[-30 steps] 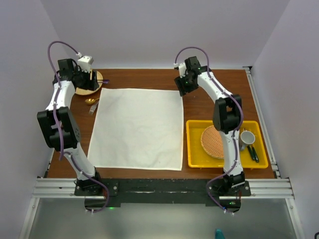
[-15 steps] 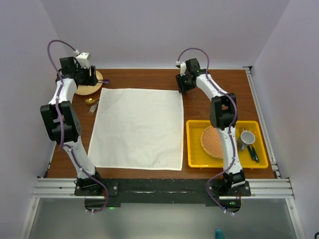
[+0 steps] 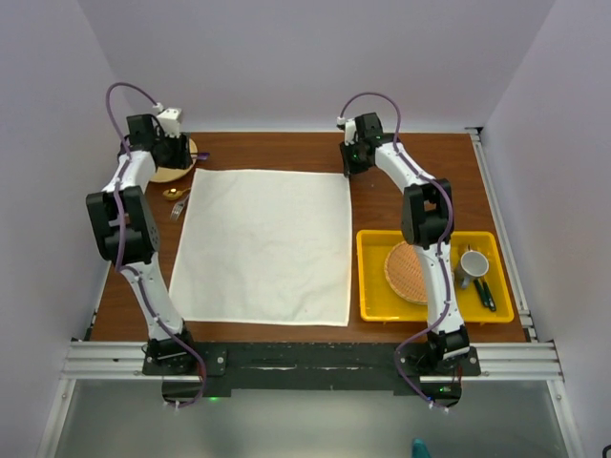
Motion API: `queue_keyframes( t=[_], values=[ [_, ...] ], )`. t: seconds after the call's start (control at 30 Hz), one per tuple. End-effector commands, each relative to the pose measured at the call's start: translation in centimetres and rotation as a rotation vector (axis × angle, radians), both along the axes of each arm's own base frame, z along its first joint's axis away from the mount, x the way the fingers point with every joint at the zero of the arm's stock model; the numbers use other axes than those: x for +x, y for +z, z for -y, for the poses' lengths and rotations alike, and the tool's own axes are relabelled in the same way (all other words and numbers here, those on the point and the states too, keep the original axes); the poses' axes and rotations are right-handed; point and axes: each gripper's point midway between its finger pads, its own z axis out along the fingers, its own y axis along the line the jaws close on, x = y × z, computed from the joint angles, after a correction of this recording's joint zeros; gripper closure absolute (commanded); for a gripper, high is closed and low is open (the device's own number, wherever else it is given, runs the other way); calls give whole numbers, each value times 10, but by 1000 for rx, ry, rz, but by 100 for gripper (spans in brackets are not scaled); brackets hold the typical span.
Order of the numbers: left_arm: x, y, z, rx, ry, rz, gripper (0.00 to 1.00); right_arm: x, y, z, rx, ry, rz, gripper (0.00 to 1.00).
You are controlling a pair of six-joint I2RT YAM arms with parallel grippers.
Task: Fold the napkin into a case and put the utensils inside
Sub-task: Pick up the flattened napkin from the center of the board.
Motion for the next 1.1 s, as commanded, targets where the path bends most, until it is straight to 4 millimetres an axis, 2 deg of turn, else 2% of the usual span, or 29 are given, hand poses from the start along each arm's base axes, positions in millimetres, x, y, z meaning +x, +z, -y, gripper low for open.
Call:
queue_keyframes(
  t=[0.0,0.07,0.23,0.57,0.9,1.07],
  values=[
    [17,-3,14,43,-30,15,46,-1,-1,-8,14,20,2,92],
    [17,-11,21,49,-26,-7,48,-1,-2,-7,10,20,0,99],
    [16,-30,35,40,-15,-44,49,-3,-1,-7,10,24,-1,100],
    [23,-54,29,98,72,-71,53,-9,4,-1,-18,35,0,100],
    [24,-70,27,49,160,-79,51,-12,9,0,-28,54,3,100],
    [31,-64,27,30,188,-21,48,-13,10,1,-36,65,3,100]
  ],
)
